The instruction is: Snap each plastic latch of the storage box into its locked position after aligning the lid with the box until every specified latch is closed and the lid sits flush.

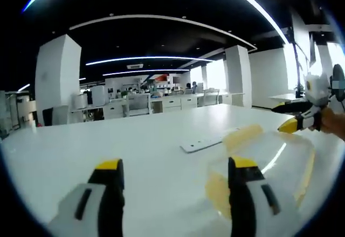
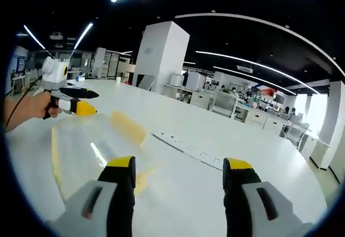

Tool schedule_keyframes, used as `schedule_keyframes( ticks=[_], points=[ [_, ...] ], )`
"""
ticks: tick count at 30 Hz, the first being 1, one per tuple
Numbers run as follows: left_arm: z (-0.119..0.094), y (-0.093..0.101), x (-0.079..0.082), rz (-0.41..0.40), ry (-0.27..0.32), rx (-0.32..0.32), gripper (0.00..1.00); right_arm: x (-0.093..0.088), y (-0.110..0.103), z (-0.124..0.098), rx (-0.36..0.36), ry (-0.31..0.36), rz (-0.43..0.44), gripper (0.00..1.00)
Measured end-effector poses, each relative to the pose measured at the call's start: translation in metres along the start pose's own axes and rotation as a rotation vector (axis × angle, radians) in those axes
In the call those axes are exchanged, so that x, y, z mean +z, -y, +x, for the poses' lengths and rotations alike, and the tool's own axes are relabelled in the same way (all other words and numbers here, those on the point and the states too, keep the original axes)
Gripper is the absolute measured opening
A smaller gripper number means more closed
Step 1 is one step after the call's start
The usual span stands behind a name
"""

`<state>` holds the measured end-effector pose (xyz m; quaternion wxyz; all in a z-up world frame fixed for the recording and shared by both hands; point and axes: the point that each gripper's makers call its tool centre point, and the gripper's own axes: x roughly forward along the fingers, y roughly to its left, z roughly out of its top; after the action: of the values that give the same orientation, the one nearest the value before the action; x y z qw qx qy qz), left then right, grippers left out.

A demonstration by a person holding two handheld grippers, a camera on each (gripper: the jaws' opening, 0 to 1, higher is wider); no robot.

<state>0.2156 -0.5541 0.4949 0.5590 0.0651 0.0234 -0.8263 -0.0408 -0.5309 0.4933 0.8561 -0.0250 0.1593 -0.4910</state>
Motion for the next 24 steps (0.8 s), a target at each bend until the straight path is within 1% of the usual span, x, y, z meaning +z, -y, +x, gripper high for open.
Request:
schedule_keyframes(
  ticks=[9,13,20,24],
  points=[
    [0.001,-0.001,-0.001,-0.014,0.007,-0.007,0.79,-0.002,0.001,0.000,0.002,0.011,0.027,0.66],
    [0.000,-0.001,-0.001,-0.024,0.008,-0.010,0.80,0.002,0.001,0.005,-0.010,0.020,0.003,0.67],
    [-0.006,-0.002,-0.003,-0.038,0.008,-0.014,0.81,0.033,-0.008,0.035,0.031,0.041,-0.046,0.69],
    [-0.008,-0.002,-0.003,-0.039,0.008,-0.016,0.82,0.043,-0.012,0.048,0.046,0.039,-0.078,0.69]
  ],
)
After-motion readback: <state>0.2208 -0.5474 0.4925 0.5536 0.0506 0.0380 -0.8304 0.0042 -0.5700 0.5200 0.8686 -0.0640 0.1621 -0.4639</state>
